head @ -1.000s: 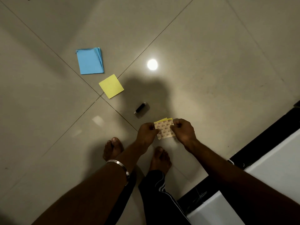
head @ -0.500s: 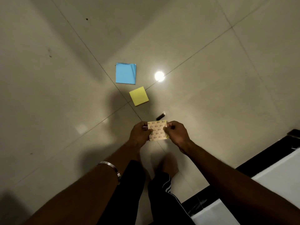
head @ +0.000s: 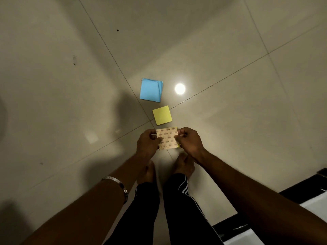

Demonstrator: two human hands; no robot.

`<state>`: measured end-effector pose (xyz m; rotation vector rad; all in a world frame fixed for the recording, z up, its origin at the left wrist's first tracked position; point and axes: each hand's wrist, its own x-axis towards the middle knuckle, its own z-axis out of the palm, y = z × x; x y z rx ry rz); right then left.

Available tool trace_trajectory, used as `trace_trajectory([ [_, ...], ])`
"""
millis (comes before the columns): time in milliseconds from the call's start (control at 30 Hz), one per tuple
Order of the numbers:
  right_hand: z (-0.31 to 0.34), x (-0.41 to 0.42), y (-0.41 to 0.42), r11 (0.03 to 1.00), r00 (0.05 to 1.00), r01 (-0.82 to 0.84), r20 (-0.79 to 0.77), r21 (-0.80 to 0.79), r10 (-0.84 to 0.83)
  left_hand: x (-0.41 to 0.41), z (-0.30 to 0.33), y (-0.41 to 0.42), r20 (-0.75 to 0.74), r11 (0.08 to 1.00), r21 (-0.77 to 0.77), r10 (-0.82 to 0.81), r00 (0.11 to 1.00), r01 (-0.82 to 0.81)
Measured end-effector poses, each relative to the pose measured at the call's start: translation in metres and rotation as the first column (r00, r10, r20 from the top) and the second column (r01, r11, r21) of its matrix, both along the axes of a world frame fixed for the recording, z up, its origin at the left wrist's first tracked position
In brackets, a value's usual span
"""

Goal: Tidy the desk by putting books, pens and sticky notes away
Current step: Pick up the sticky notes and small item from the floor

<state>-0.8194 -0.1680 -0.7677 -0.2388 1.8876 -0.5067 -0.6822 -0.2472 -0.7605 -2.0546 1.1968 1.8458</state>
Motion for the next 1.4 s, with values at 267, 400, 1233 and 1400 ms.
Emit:
trace_trajectory([
  [267, -0.023, -0.020, -0.032, 0.996, 0.995, -0.081, -0.054, 0.024, 0.082, -0.017, -0.032, -0.022, 0.025, 0.988, -0.055, 0.143, 0.989, -0.142],
  [400, -0.048, -0.022, -0.054, 0.989, 0.983, -0.148, -0.109, 0.028, 0.150, -0.020, -0.060, -0.034, 0.036, 0.989, -0.076, 0.132, 0.991, -0.129],
  [1233, -0.120, -0.014, -0.084, 0.995, 0.994, -0.034, -0.098, 0.098, 0.043, -0.030, -0.112, -0.057, 0.072, 0.976, -0.029, 0.216, 0.974, -0.214],
  [1400, -0.122, -0.011, -0.091, 0.990, 0.994, 0.106, 0.000, 0.096, -0.107, -0.025, -0.112, -0.067, 0.071, 0.987, -0.032, 0.159, 0.985, -0.157],
])
